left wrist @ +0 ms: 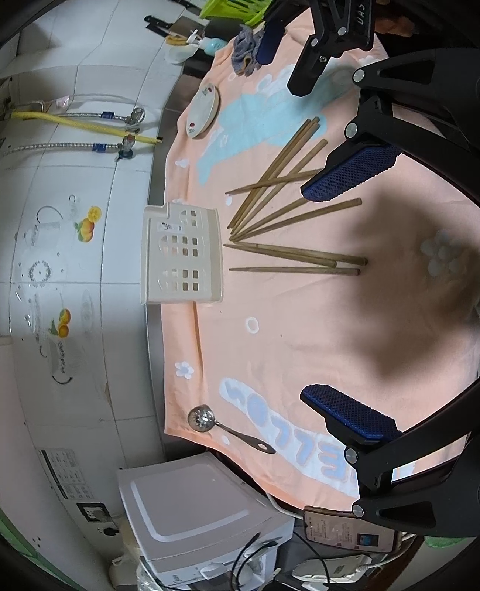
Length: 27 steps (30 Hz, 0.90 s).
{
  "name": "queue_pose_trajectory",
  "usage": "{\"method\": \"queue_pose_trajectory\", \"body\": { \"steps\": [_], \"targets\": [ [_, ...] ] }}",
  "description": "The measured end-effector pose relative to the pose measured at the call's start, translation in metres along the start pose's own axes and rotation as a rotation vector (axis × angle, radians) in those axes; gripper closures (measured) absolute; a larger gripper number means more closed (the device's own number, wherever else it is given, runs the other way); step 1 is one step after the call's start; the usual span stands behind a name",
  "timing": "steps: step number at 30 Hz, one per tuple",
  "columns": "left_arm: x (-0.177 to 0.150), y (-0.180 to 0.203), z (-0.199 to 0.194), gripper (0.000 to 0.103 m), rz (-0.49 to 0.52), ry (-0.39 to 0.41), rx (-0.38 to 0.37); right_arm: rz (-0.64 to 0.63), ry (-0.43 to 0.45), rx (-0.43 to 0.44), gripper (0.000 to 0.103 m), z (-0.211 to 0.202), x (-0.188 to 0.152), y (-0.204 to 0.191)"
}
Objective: Organize utensils
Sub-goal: 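Move the left tool toward a chopstick while the right tool approaches another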
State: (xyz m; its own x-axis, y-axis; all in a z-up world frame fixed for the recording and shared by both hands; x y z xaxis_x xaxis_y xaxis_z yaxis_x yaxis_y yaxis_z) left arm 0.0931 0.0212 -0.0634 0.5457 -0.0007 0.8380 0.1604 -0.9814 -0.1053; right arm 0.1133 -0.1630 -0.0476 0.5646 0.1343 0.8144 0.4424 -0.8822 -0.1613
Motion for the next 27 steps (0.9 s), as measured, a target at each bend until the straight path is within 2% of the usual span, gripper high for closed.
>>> {"method": "queue_pose_trajectory", "body": {
  "steps": [3,13,22,24,27],
  "targets": [
    [-0.001,-0.005,0.006,0.005,-0.015,-0.008,0.000,0.009,-0.018,0.015,0.021,0.009,-0.002,-0.002],
    [-0.005,-0.018,0.024,0.005,-0.035,-0.021,-0.015,0.042,-0.074,0.019,0.034,0.043,-0.008,-0.007],
    [-0.008,-0.032,0.041,0.005,-0.055,-0.033,-0.027,0.088,-0.126,0.022,0.051,0.073,-0.011,-0.009],
    [-0.008,-0.034,0.045,0.005,-0.056,-0.033,-0.033,0.104,-0.139,0.028,0.060,0.079,-0.012,-0.009],
    [-0.009,-0.036,0.050,0.005,-0.053,-0.034,-0.038,0.147,-0.160,0.033,0.066,0.090,-0.017,-0.005]
  ]
}}
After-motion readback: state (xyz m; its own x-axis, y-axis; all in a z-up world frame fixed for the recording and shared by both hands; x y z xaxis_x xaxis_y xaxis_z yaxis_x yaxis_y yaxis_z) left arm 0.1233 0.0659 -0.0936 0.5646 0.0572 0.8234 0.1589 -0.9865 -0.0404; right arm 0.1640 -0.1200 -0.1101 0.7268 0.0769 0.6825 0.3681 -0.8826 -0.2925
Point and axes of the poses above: each gripper's, at about its wrist camera, not at the fingertips, and z roughly the way its jaws point, y to its right, x to its top, the point moved 8 cm from there along z, roughly the way its jaws point, and after that the axes turned 12 degrees about x, right-handed, at the moved point
